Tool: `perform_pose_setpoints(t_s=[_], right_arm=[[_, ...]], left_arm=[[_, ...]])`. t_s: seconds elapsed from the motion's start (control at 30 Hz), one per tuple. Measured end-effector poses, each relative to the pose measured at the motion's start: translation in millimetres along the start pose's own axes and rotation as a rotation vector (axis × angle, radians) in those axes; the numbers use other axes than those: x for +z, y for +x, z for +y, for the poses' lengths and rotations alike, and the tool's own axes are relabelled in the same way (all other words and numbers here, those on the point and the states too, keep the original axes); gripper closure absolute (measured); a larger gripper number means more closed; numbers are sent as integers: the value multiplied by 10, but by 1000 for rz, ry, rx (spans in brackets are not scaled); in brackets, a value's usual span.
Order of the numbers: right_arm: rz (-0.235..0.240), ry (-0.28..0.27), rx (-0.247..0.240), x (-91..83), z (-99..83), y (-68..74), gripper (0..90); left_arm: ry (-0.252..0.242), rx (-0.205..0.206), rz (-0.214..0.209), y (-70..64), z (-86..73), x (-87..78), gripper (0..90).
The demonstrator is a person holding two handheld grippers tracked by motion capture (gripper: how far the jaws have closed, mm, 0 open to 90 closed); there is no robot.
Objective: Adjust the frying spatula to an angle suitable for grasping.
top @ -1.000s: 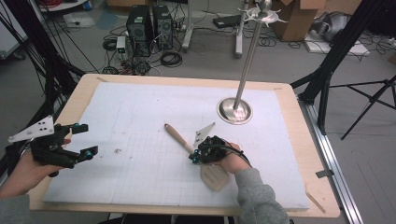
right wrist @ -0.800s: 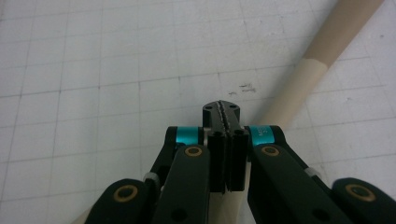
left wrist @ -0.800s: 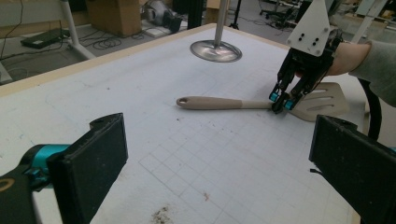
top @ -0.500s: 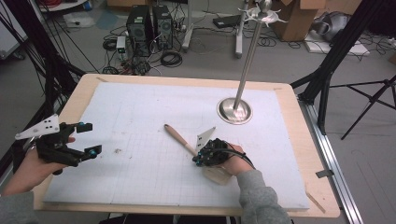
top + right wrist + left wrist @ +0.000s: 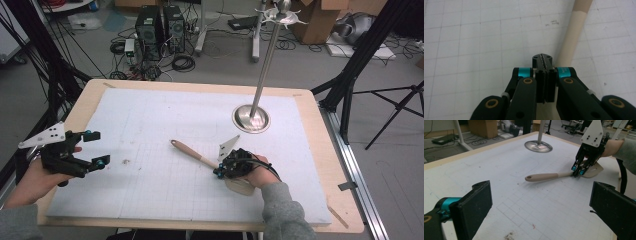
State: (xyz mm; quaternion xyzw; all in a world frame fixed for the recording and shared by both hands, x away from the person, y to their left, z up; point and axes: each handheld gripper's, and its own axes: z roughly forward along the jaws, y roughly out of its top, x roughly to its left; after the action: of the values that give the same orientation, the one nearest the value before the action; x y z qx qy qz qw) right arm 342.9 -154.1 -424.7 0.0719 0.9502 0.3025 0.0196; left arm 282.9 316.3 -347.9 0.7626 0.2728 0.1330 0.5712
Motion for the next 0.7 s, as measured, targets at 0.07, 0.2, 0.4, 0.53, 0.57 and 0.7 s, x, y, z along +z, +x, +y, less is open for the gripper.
perform_pose_setpoints(t_s=[0.07, 0.2, 0.4, 0.53, 0.57, 0.7], right_arm=[[5, 1, -2, -23, -31, -9, 900], [0, 8, 4, -84, -100, -27, 900], [-7, 5, 35, -153, -207, -74, 900], [5, -18, 46, -157, -193, -80, 900], [0, -34, 32, -166, -181, -83, 900], [-2, -118, 29, -200, -92, -48, 900]], left_arm=[[-1, -2, -2, -2, 1, 8, 48], [-2, 0, -5, -3, 6, 12, 49], [-2, -5, -2, 4, 0, 13, 48], [3, -3, -2, 8, -5, 17, 49], [2, -4, -2, 8, -5, 16, 48], [2, -5, 0, 10, -8, 14, 48]])
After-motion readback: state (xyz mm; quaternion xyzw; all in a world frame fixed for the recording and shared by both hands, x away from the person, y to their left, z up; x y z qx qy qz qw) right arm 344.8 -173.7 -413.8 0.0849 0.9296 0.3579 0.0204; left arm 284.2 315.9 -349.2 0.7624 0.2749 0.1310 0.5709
